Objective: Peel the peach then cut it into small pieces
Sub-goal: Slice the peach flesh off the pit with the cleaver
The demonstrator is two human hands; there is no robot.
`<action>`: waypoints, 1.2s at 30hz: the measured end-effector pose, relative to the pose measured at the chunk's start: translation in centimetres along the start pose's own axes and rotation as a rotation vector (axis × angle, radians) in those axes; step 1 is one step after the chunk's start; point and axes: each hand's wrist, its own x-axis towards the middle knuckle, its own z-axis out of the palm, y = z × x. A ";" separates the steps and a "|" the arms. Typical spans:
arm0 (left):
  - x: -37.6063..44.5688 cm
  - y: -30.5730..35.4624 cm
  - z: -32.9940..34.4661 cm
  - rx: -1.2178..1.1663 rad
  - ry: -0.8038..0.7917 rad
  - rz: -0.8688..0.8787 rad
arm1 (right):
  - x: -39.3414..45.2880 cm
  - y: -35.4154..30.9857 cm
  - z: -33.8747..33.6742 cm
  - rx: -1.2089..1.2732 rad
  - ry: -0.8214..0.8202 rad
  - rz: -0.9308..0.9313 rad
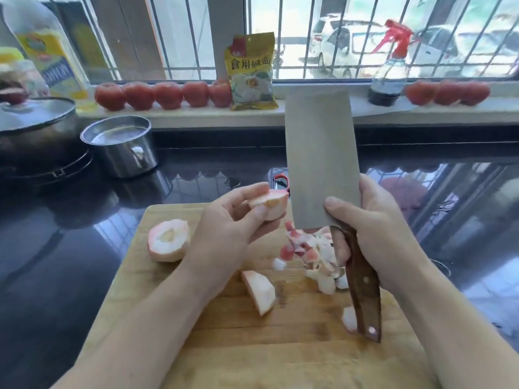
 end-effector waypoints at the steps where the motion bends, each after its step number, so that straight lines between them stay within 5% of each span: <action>1: -0.1 0.0 0.0 0.017 0.010 0.025 | 0.0 0.0 0.2 0.013 -0.001 -0.005; 36: -1.4 0.1 -0.4 -0.026 0.007 0.030 | -1.0 -0.2 1.2 -0.073 -0.059 -0.031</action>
